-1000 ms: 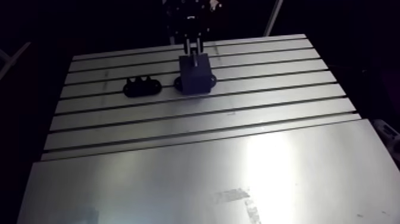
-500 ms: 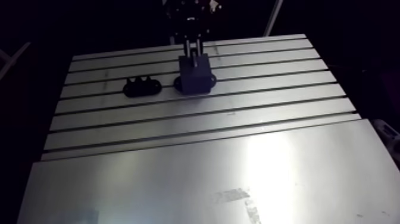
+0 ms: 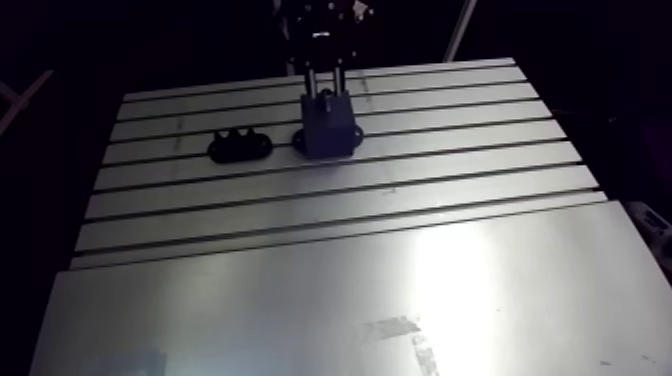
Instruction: Pick up the M10 bolt and insert it into the hole until fully seated.
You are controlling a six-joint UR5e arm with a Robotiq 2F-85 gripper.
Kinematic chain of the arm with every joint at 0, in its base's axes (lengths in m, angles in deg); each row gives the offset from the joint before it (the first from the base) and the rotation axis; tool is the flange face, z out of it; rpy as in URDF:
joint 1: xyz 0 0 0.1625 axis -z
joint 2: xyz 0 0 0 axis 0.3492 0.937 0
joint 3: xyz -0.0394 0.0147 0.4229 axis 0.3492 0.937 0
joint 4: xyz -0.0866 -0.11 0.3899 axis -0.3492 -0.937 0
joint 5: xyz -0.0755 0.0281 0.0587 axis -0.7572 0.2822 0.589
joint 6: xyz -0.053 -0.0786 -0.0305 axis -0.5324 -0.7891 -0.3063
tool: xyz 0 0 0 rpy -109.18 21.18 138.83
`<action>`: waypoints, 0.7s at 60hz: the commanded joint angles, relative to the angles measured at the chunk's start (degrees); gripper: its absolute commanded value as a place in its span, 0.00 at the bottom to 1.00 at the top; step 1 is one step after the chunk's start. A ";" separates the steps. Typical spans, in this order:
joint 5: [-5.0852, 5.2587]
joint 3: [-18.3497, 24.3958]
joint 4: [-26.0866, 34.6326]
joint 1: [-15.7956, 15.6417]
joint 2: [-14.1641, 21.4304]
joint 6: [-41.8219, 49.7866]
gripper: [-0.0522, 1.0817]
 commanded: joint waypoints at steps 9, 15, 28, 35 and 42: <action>-0.05 -0.21 -0.04 0.26 0.01 -0.68 0.06; -0.05 -0.21 -0.04 0.26 0.01 -0.68 0.06; 0.03 -0.21 -0.11 0.26 0.42 -0.60 0.06; 0.20 -0.21 -1.93 0.08 1.92 -0.50 0.06; 0.70 0.11 -4.95 -0.09 5.31 -0.59 0.06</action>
